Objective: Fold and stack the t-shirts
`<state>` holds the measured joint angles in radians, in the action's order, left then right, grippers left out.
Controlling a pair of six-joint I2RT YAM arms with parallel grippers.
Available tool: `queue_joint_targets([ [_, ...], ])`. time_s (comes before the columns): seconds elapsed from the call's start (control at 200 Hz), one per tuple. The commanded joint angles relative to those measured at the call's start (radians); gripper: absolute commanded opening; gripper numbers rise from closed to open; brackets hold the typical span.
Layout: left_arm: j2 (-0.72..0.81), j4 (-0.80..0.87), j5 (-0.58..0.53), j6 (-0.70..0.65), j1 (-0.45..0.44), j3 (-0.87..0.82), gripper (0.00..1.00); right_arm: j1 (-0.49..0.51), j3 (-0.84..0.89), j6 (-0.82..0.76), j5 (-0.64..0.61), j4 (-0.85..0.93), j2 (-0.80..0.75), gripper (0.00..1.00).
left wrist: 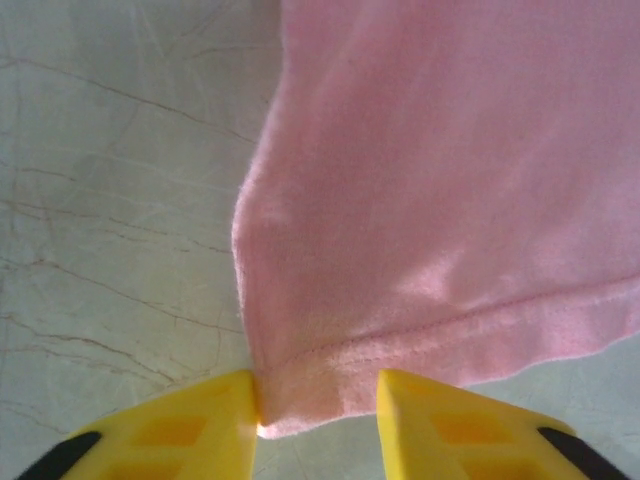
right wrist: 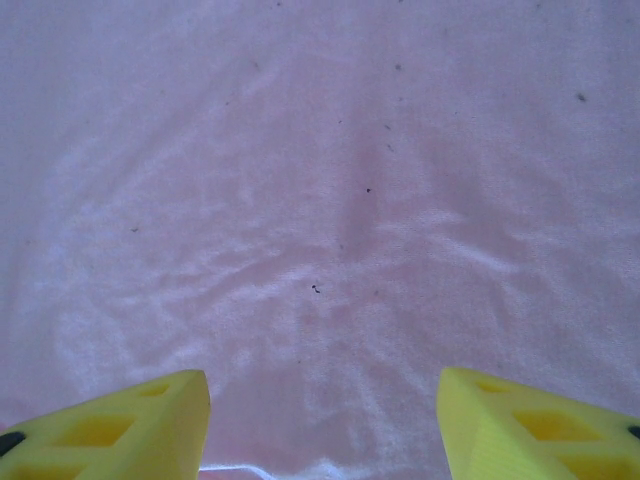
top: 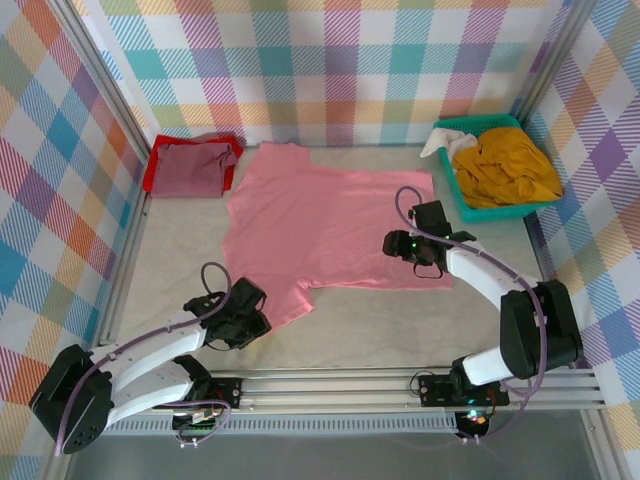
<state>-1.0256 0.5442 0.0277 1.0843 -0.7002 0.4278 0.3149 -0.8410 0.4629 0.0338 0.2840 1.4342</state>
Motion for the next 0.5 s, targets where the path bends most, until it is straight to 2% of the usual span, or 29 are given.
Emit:
queue_joint_targets([
  [0.0,-0.011,-0.008,-0.019,-0.003,-0.013,-0.005,0.19,0.007,0.027,0.014,-0.021,-0.011,-0.024,0.62],
  [0.06,-0.013,0.006,-0.032,-0.009,-0.011,-0.003,0.08,0.007,0.041,0.015,-0.035,-0.006,-0.047,0.62],
  [0.155,-0.004,0.041,-0.063,-0.014,-0.012,0.015,0.00,0.006,0.061,0.035,-0.095,0.027,-0.092,0.68],
  [0.225,0.016,0.097,-0.105,-0.016,-0.012,0.040,0.00,-0.024,0.063,0.081,-0.158,0.111,-0.125,0.70],
  [0.385,0.100,0.150,-0.186,-0.001,-0.010,0.039,0.00,-0.289,0.141,0.136,0.019,0.167,-0.193,0.70],
  [0.495,0.131,0.135,-0.199,0.012,-0.010,0.019,0.00,-0.421,0.156,0.118,0.086,0.217,-0.190,0.70],
])
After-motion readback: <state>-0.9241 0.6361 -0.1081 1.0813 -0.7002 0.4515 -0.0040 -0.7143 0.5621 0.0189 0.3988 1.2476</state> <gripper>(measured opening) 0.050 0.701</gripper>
